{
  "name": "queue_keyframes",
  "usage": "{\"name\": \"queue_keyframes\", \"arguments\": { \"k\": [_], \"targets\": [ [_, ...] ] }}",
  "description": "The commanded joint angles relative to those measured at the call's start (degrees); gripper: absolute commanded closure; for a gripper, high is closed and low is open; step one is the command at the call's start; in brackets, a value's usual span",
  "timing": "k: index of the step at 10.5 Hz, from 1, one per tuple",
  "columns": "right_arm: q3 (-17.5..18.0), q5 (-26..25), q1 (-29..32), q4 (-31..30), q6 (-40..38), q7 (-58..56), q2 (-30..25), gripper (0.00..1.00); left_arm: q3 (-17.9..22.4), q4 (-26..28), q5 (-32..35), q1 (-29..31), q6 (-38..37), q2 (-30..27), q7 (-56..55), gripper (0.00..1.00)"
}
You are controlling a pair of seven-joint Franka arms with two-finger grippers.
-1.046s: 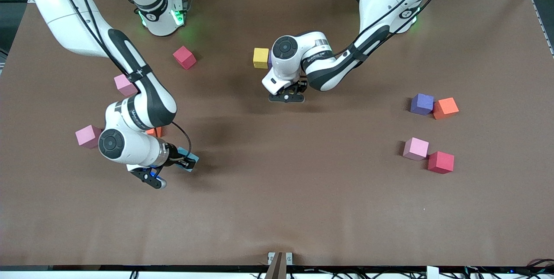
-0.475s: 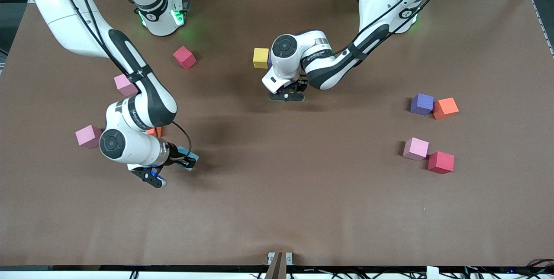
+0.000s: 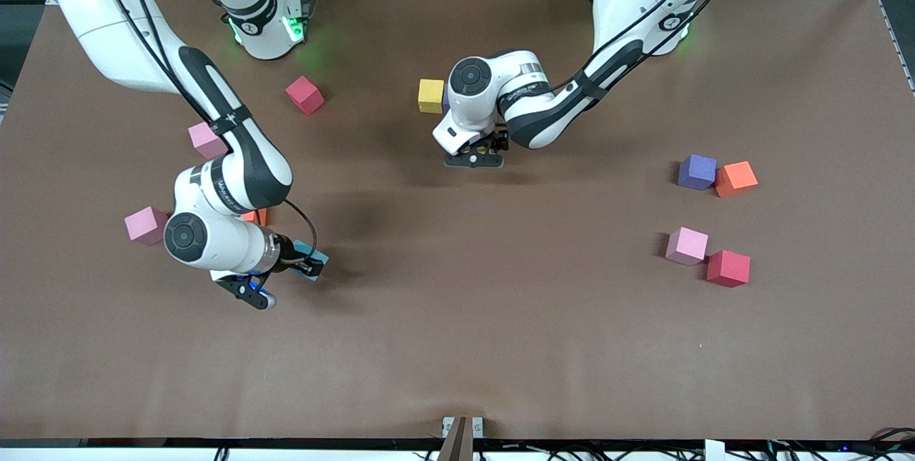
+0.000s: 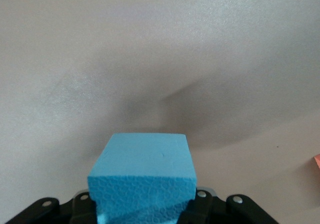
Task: Form number 2 with 11 blocks
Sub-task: 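Place the yellow cube below the green cube with the left gripper and release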
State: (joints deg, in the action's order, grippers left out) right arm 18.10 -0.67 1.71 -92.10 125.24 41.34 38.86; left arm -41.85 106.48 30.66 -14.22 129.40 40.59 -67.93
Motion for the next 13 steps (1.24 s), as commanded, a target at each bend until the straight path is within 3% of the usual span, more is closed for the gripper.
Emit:
{"name": "queue_keyframes", "arguments": {
  "k": [1,5,8,13],
  "targets": [
    [0.19,-0.03,-0.91,-0.63,0.52,0.58,-1.07,1.0,-0.08,0.84,1.51,0.07,-0.02,-2.44,-3.07,0.0],
    [0.19,-0.03,-1.97,-0.89,0.62,0.67,-1.15,1.0,-0.6,0.84,0.29,0.77,-2.74,-9.11,-6.23,0.0],
    [-0.08,-0.56,-5.82,-1.41,2.1,3.9,-1.24,1.0,-1.31,0.84,-4.63,3.4,-5.11,-15.08,-6.42,0.0],
    [0.1,-0.74,-11.73,-1.86,-0.68,17.8,-2.29,1.0,-1.31,0.14,-7.01,15.95,-7.05,-18.97,-4.67,0.0]
  ]
}}
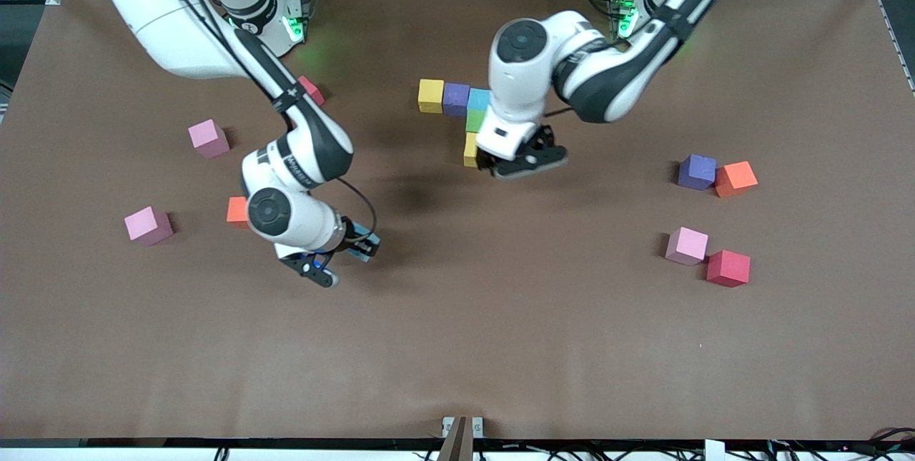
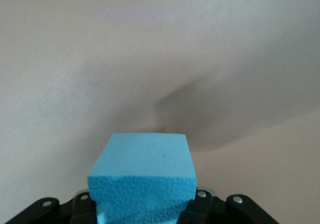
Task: Form number 2 with 11 blocks
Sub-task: 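Place the yellow cube below the green cube with the left gripper and release, then reach the light pink cube with the left gripper while the right gripper carries cyan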
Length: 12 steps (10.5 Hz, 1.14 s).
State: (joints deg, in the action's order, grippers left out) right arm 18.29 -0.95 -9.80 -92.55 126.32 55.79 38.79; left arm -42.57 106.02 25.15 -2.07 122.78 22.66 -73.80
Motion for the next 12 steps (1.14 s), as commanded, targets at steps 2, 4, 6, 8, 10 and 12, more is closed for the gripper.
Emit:
{"name": "queue_keyframes", "arguments": {
  "k": [2,4,6,8,10,12],
  "targets": [
    [-0.1,-0.37,-1.27,-2.9,-3.89,7.89,-3.72,1.0,-0.49,0.68,-1.42,9.25,-0.44,-0.6,4.52,0.0],
    [-2.37,-0.28,-6.43,-7.53,-3.54,11.34,-7.83,1.0,-0.4,0.59,-1.33,14.87,-0.44,-0.42,9.0,0.0],
    [-3.18,0.68,-10.13,-13.42,-3.11,15.56,-12.31,1.0,-0.23,0.15,-1.07,20.32,-0.44,0.37,17.6,0.0],
    [-3.18,1.21,-11.9,-18.69,-3.37,23.54,-16.71,1.0,-0.14,-1.61,-0.55,24.72,-0.44,3.08,20.88,0.0],
    [-3.18,2.52,-12.35,-23.01,-3.28,25.14,-20.5,1.0,2.21,-2.66,-0.37,25.62,-0.44,5.02,26.84,0.0],
    [-3.35,3.58,-14.45,-24.17,-1.88,33.29,-20.78,1.0,3.37,-4.15,2.68,25.36,-0.35,7.12,32.12,0.0]
  ]
}}
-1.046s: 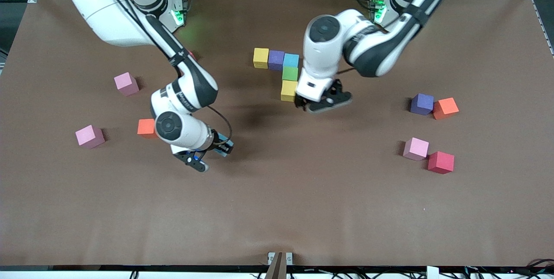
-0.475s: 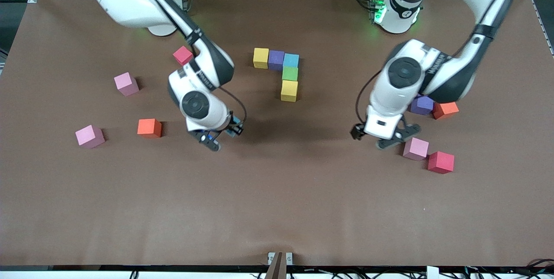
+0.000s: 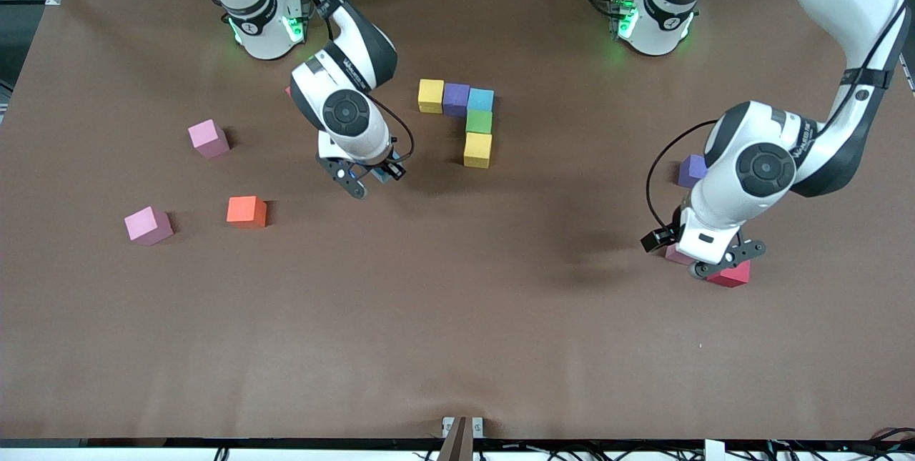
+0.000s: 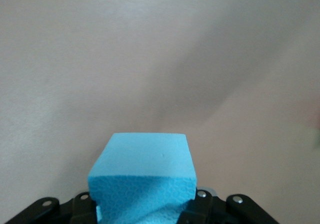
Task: Form number 2 with 11 blocks
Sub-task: 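Reach the light pink cube with the left gripper while the right gripper carries cyan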
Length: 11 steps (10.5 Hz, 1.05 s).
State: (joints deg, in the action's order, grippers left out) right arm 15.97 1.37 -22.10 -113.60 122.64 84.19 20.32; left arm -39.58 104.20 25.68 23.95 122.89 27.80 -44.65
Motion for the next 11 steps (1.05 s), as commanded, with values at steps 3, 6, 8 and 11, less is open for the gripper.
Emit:
{"name": "queue_keyframes", "arguments": {
  "k": [3,6,8,11],
  "targets": [
    [-0.94,1.35,-3.65,-5.14,11.19,18.77,0.06,1.0,0.91,-5.13,11.04,-0.39,-0.45,6.03,9.29,0.0],
    [1.33,1.44,-3.13,-5.67,13.3,30.21,0.59,1.0,3.01,-5.32,10.62,0.3,-0.11,8.14,18.95,0.0],
    [3.89,1.44,-1.89,-6.45,19.35,39.69,1.82,1.0,2.93,-5.32,10.45,1.89,0.43,9.47,23.28,0.0],
    [4.68,1.44,-3.83,-6.72,21.49,43.07,5.42,1.0,2.76,-4.8,9.14,2.5,0.43,9.12,31.63,0.0]
  ]
}}
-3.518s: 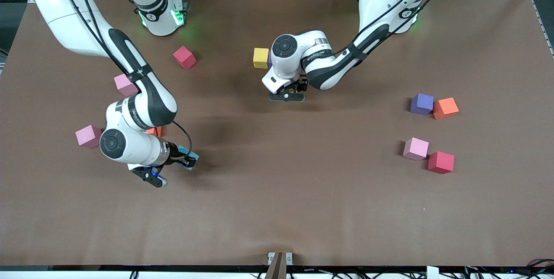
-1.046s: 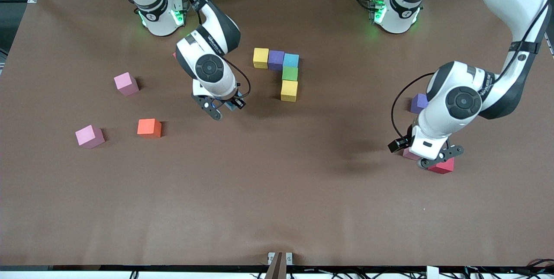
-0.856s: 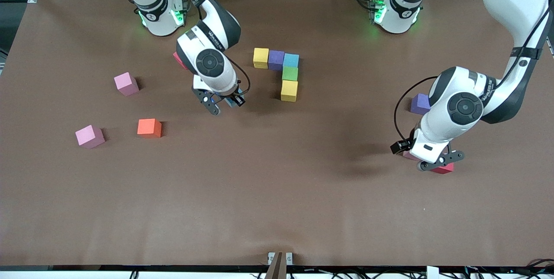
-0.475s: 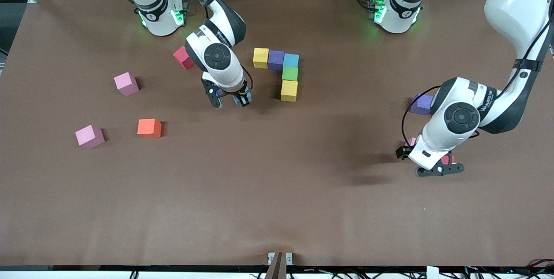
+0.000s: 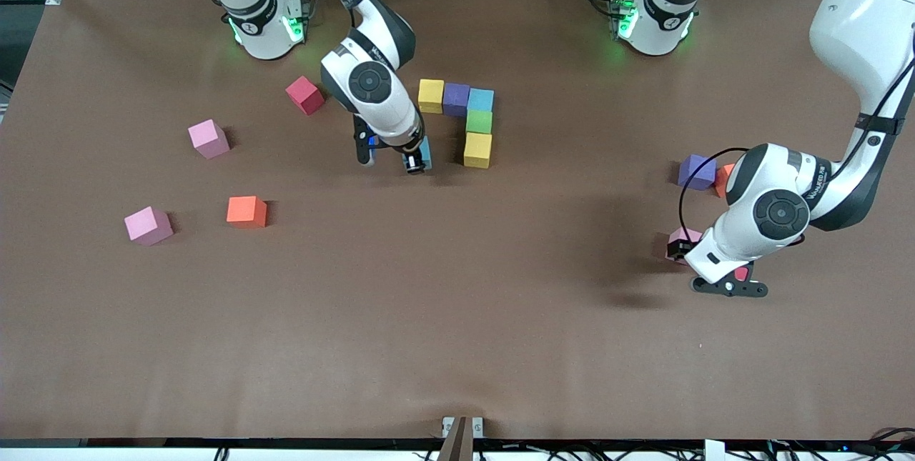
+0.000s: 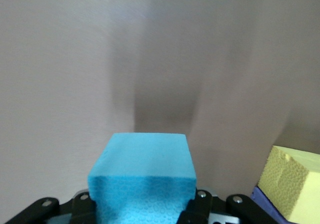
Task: Form number 2 with 11 blocks
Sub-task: 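Reach the light pink cube with the left gripper while the right gripper carries cyan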
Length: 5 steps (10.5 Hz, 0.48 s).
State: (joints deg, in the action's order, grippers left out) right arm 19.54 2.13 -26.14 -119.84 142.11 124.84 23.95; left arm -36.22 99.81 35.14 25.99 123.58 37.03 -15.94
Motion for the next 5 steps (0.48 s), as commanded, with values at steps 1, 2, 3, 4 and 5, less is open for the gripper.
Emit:
{"name": "queue_keyframes", "arguments": {
  "k": [1,2,3,4,5],
  "targets": [
    [1.55,0.68,-0.22,-1.09,3.51,3.29,2.41,1.0,-0.86,-0.5,-0.77,0.38,-0.27,-0.12,3.46,0.0],
    [1.64,0.68,-0.75,-1.54,7.18,5.82,3.38,1.0,-1.3,-0.41,-0.95,0.46,-0.27,-0.12,4.33,0.0],
    [2.08,0.68,-1.02,-1.54,9.22,7.42,4.26,1.0,-1.57,-0.41,-2.86,0.38,-0.27,-0.03,6.69,0.0],
    [2.17,0.68,-1.11,-1.54,9.33,7.52,4.53,1.0,-1.57,-0.41,-5.15,0.46,-0.27,-0.12,9.24,0.0],
    [2.17,0.59,-1.11,-1.54,9.41,7.52,4.88,1.0,-1.57,-0.41,-6.04,0.73,-0.27,-0.47,11.09,0.0]
  ]
}}
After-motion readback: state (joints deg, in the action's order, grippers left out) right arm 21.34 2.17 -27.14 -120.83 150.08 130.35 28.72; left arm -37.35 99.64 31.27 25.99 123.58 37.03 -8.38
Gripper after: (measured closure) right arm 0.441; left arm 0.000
